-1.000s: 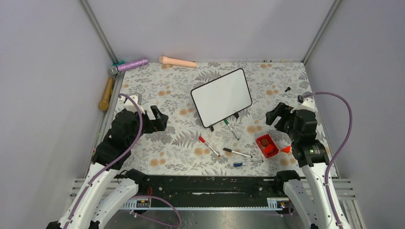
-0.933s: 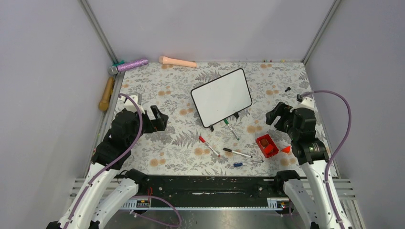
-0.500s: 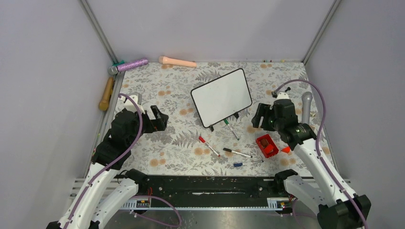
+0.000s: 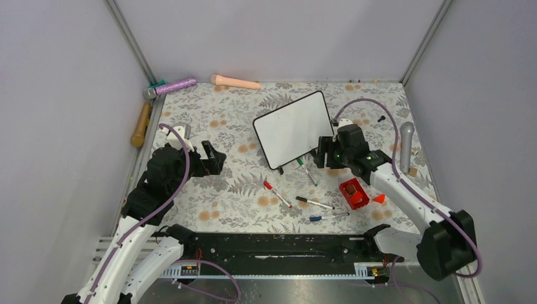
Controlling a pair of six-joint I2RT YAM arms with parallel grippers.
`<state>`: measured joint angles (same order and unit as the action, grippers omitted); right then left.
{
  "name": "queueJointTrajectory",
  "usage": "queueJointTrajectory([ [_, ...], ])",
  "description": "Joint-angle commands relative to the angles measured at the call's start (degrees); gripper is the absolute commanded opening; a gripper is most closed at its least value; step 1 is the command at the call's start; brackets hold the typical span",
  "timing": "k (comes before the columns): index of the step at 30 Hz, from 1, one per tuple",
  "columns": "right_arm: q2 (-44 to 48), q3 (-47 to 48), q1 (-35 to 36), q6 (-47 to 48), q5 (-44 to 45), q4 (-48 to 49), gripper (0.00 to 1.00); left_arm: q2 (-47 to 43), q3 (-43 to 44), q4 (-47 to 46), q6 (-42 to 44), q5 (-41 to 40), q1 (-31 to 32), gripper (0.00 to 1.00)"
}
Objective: Write a sentence on the whiteboard
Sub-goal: Pick up the whiteboard marker from the center of the board.
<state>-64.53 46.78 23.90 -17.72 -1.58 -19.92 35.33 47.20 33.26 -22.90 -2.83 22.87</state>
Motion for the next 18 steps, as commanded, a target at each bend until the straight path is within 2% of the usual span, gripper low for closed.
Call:
queueJointTrajectory([
  [1, -6.9, 3.7, 2.8, 2.0, -0.8, 4.0, 0.7, -0.7, -0.6, -3.1, 1.2, 1.6, 0.0, 0.99],
  [10, -14.6, 5.3, 7.8, 3.5, 6.1, 4.5, 0.68, -0.9, -0.8, -3.4, 1.4, 1.5, 0.0, 0.99],
  [18, -17.0, -0.9, 11.2, -0.8, 10.5, 8.6, 0.67, -0.9, -0.8, -3.5, 1.4, 2.0, 0.0, 0.99],
])
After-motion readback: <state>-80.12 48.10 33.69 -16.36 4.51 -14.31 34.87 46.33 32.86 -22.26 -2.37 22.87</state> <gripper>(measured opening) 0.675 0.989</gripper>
